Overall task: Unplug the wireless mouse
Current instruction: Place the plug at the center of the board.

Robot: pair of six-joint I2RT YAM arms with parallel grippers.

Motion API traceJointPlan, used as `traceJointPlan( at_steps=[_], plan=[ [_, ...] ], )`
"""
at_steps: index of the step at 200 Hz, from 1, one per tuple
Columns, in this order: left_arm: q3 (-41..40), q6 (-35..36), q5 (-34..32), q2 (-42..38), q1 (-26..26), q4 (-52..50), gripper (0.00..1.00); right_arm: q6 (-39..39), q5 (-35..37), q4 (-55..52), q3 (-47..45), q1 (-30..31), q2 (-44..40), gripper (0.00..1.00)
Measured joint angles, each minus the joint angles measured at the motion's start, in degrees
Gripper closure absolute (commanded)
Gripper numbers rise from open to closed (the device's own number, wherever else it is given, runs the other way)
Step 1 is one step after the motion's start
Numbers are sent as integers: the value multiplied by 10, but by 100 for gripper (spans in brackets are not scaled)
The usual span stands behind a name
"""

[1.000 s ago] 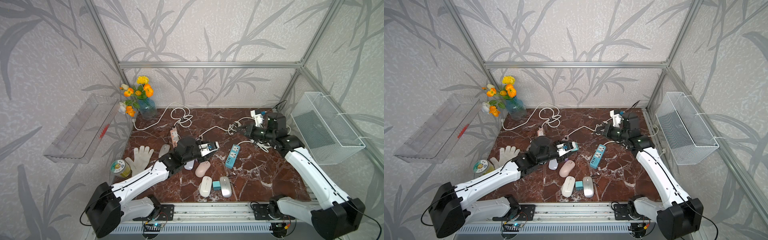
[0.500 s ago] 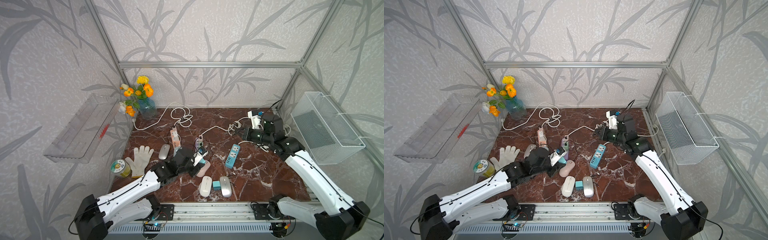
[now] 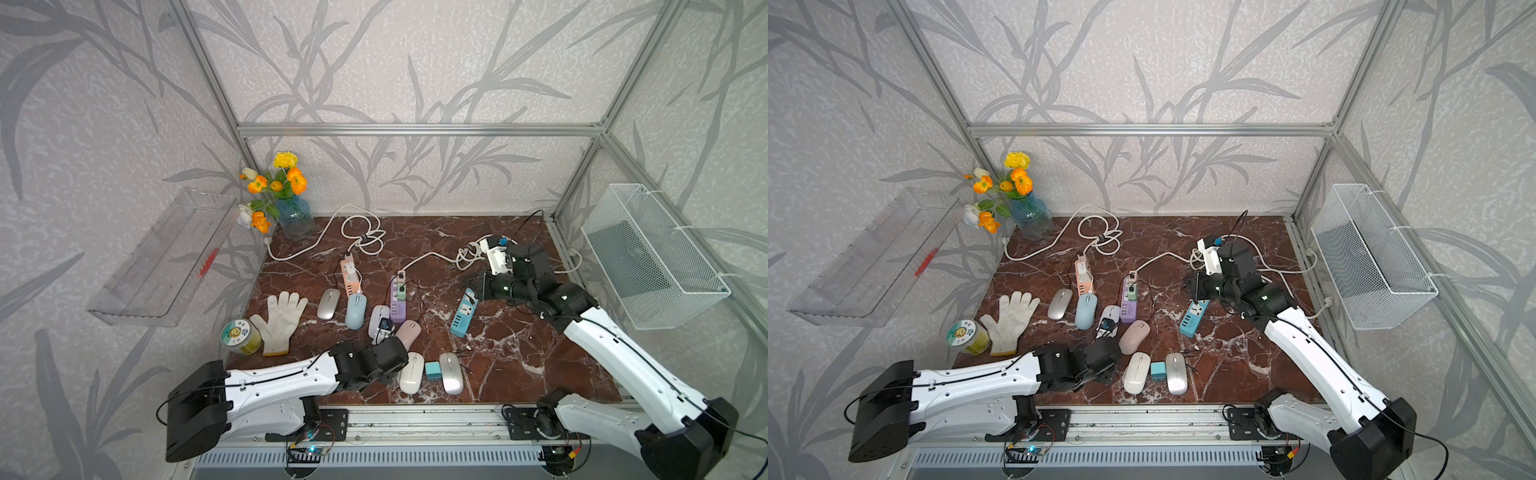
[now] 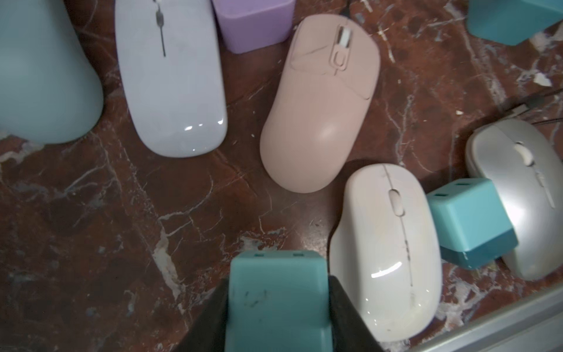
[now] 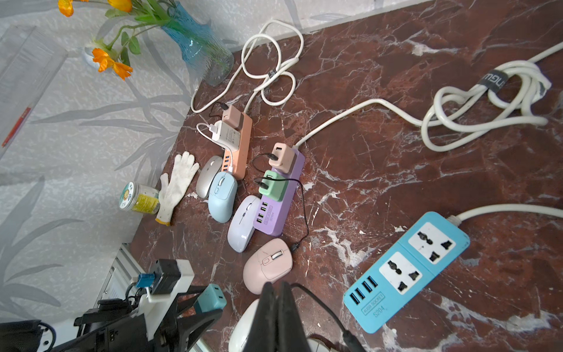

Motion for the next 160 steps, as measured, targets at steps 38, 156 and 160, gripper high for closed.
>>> traceJointPlan(
  at_steps=[38, 156, 160],
  plan=[
    [-23, -33, 9, 32, 0, 43, 81, -2, -1, -4, -7, 10, -7, 100],
    [-30, -61, -21, -20, 0, 34, 0, -1, -16, -12, -33, 115, 27, 100],
    [-29, -62, -29, -30, 0, 25, 0, 0, -18, -11, -35, 121, 31, 100]
  ],
)
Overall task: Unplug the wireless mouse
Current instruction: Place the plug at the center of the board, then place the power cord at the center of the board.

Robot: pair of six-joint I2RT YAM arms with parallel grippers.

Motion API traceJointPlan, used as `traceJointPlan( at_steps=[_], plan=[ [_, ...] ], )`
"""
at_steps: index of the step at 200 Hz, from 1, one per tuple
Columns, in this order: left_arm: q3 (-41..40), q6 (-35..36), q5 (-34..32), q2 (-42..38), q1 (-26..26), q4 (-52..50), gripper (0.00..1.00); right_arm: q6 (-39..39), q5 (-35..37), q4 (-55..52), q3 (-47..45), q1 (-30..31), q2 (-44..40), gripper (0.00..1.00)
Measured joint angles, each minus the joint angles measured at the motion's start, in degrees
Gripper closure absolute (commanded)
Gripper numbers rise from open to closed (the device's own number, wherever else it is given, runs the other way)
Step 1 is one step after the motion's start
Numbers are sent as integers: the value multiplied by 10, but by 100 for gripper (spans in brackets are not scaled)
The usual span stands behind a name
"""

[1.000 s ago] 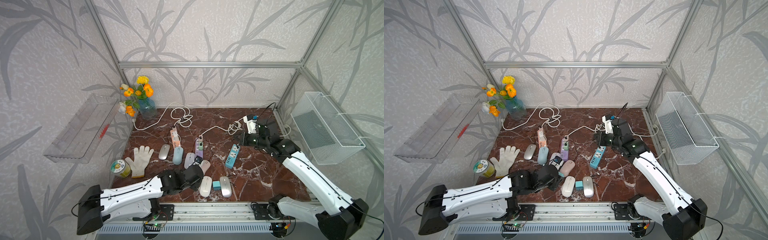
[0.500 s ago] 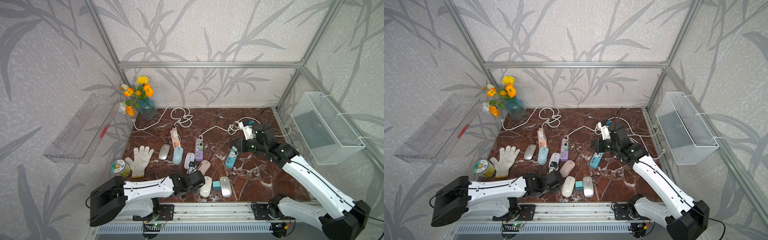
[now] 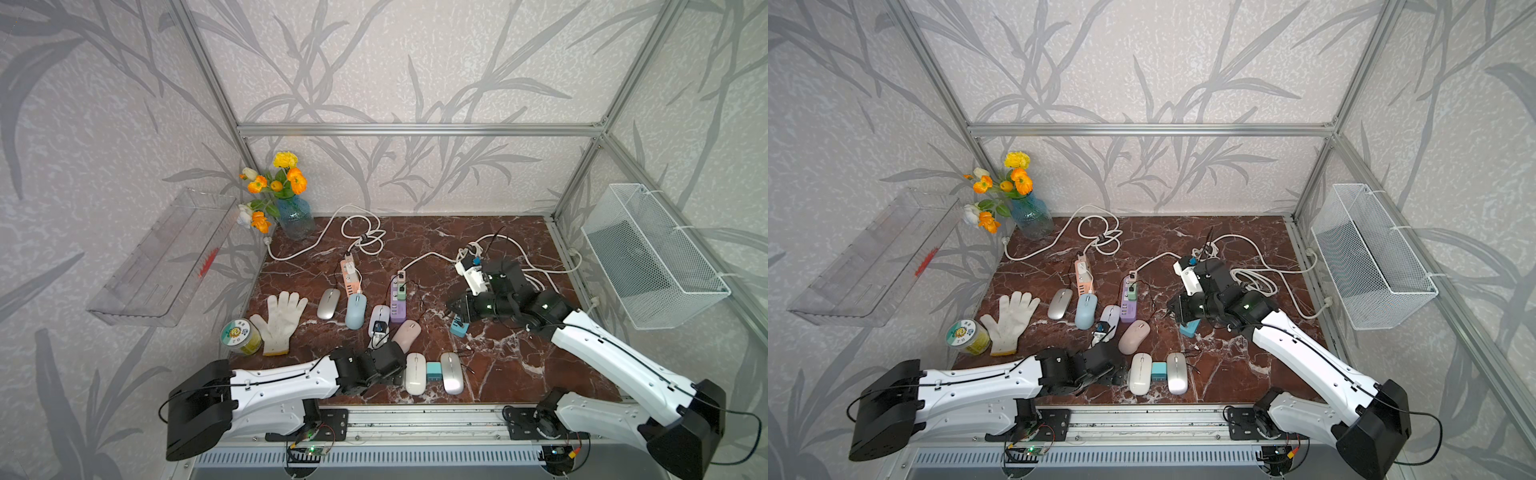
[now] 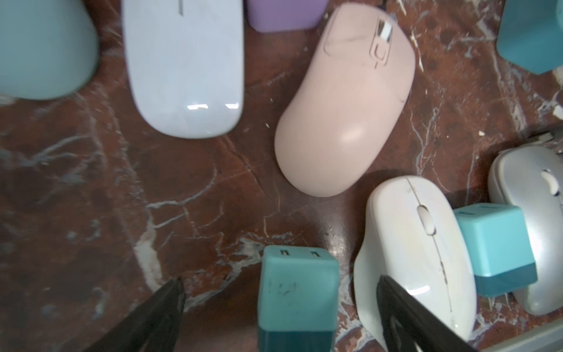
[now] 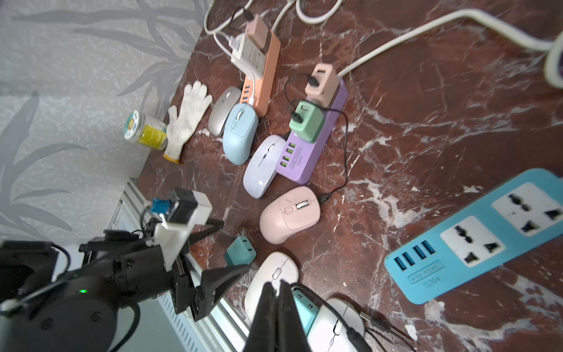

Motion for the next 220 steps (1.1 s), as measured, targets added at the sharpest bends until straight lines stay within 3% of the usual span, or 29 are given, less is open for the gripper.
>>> traceJointPlan(
  at_steps=[29, 64, 92, 120, 147, 220],
  plan=[
    [31, -11, -53, -77, 37, -66, 2, 6, -42, 26, -19, 58, 54, 100],
    [52, 1, -55, -147, 176, -87, 3, 3, -124, 77, -12, 117, 144, 100],
    [75, 32, -32, -153, 273, -93, 3, 3, -216, 128, 7, 148, 216, 100],
    [93, 63, -4, -139, 319, -90, 3, -3, -280, 157, 29, 174, 281, 100],
    [94, 79, 15, -129, 331, -89, 2, -6, -274, 164, 30, 183, 320, 100],
    [93, 87, 43, -119, 334, -82, 1, 27, -143, 172, 13, 167, 337, 100]
  ],
)
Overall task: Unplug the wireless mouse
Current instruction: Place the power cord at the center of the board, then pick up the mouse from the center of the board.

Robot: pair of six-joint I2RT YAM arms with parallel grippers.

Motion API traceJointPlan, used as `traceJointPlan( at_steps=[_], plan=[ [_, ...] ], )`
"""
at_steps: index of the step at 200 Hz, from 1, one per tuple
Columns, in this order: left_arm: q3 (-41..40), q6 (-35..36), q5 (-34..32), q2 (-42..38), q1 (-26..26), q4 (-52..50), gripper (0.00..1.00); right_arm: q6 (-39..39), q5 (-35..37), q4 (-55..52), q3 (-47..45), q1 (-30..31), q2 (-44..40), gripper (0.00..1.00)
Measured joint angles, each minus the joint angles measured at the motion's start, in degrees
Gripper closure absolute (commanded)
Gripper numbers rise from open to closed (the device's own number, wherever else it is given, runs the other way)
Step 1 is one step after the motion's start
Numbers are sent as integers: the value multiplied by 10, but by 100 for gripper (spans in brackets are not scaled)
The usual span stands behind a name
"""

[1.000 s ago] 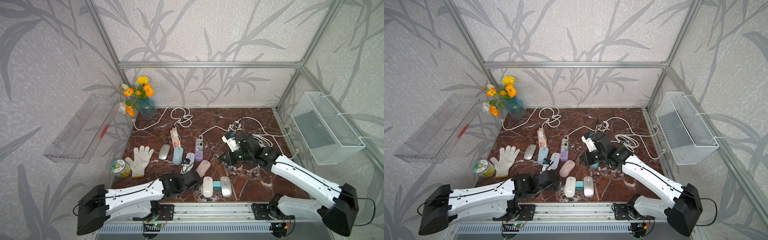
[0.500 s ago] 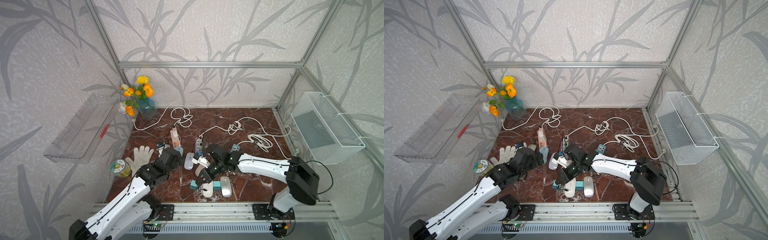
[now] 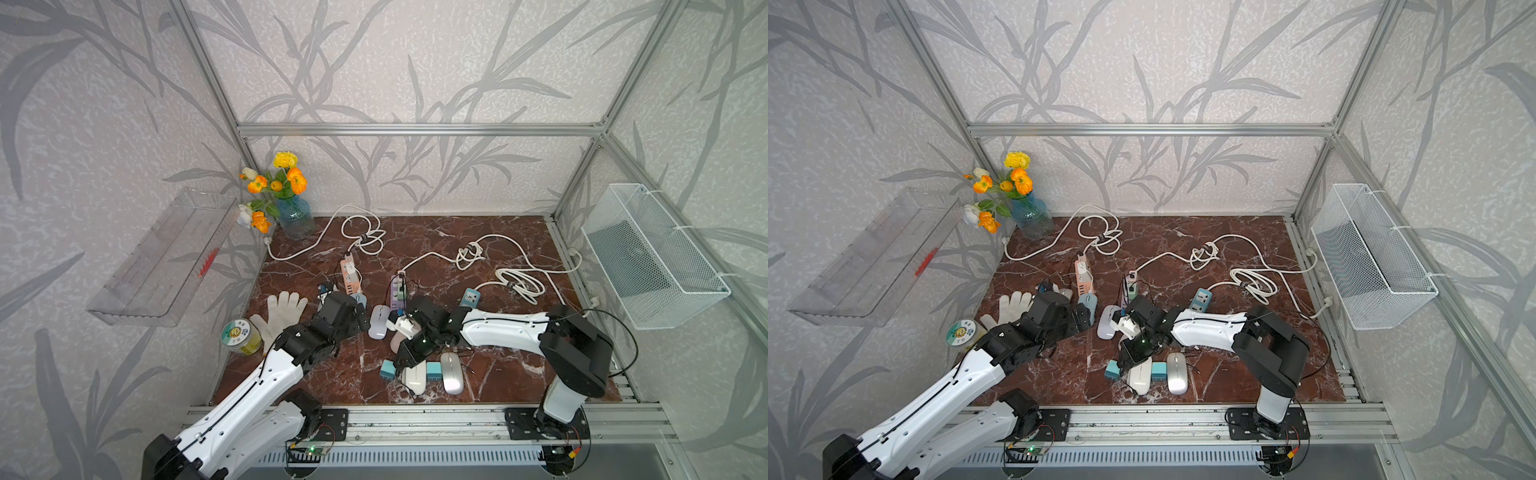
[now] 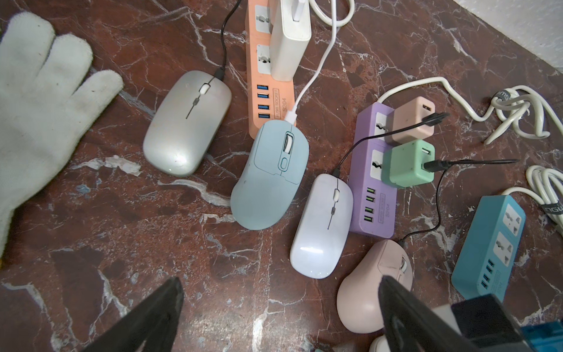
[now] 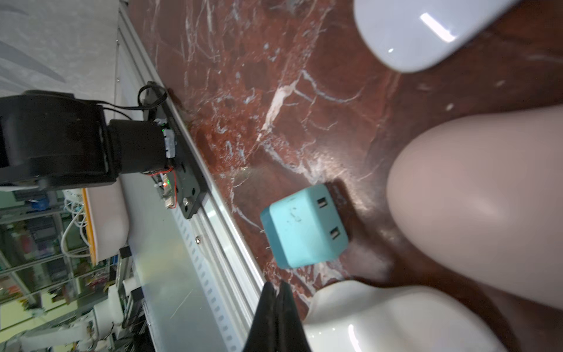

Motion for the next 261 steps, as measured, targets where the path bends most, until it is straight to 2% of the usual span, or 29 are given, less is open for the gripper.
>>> traceJointPlan(
  at_steps=[34, 44, 57, 79, 102, 141, 182, 213, 240, 261],
  plan=[
    [0, 9, 9, 12, 0, 9, 0, 18, 53, -4, -3, -2, 0, 100],
    [0, 10, 11, 14, 0, 12, 0, 22, 63, -5, -3, -2, 1, 97],
    [0, 12, 13, 18, 0, 13, 0, 25, 73, -5, -3, -3, 4, 90],
    [0, 18, 17, 21, 0, 14, 0, 31, 84, -7, -3, -3, 5, 72],
    [0, 24, 21, 26, 0, 14, 0, 30, 92, -9, -3, -4, 5, 64],
    [0, 46, 28, 54, 1, 10, 0, 31, 112, -20, -10, -22, -16, 62],
    [21, 92, 60, 98, -8, 8, 2, 38, 187, -42, -61, -86, -150, 62],
    [54, 119, 71, 151, -70, 8, 10, 37, 247, -66, -78, -148, -228, 63],
    [78, 129, 73, 213, -128, 11, 12, 30, 268, -90, -78, -186, -240, 65],
    [111, 134, 79, 282, -155, 9, 12, 28, 273, -110, -79, -206, -241, 65]
  ],
)
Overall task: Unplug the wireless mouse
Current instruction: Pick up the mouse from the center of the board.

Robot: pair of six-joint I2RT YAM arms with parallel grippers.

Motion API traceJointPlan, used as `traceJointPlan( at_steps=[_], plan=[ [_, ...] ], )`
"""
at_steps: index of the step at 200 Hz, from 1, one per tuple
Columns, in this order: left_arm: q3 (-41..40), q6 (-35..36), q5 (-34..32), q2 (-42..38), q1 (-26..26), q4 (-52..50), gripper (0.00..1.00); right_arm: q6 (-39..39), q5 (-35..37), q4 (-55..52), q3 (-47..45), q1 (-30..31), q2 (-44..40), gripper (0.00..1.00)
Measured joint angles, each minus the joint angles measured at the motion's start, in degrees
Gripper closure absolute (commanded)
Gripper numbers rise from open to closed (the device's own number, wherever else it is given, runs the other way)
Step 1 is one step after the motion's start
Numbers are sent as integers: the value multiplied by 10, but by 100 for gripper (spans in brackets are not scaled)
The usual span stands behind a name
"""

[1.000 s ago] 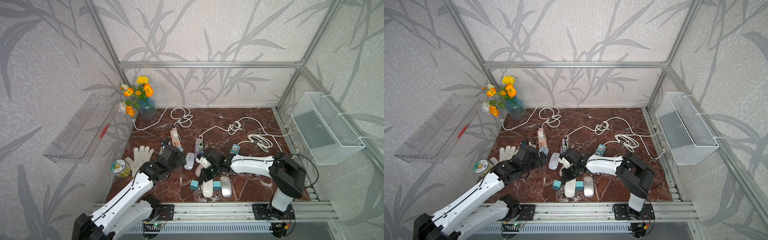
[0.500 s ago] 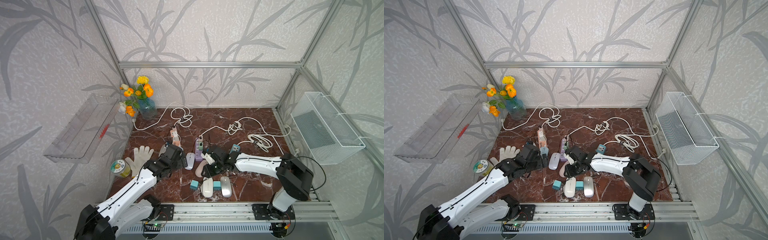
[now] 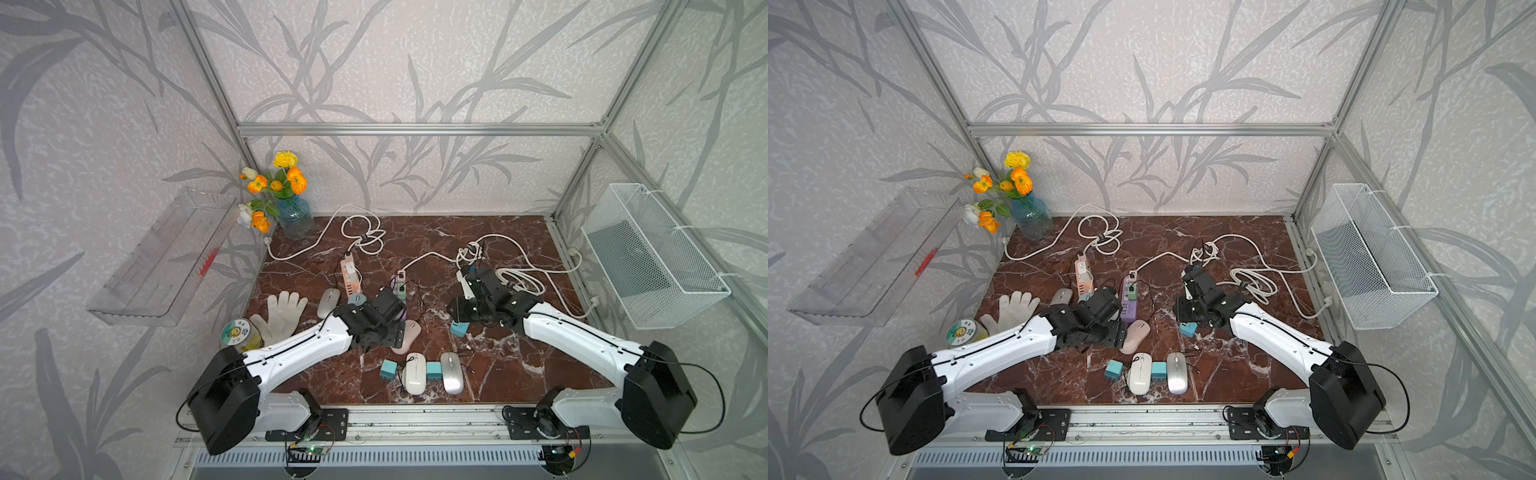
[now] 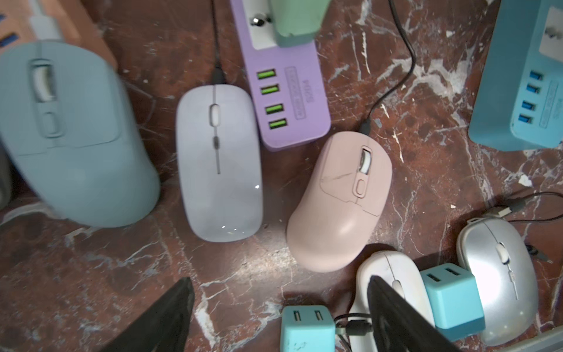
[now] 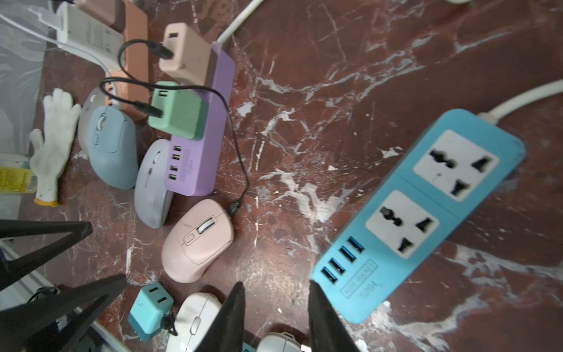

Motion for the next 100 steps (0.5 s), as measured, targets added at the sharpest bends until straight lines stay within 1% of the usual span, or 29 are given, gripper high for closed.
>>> traceJointPlan(
  at_steps=[19, 39, 62, 87, 100],
  plan=[
    [33, 11, 4, 57, -15, 3, 12, -1, 3, -4, -9, -10, -11, 65],
    [58, 23, 5, 98, -24, 8, 13, -1, 3, -9, -23, -18, -30, 65],
    [75, 41, 6, 133, -27, 12, 13, -1, 3, -16, -36, -30, -55, 65],
    [83, 57, 6, 162, -27, 15, 18, -3, 5, -19, -46, -46, -77, 65],
    [85, 66, 7, 175, -27, 16, 17, -3, 4, -19, -48, -52, -83, 65]
  ],
)
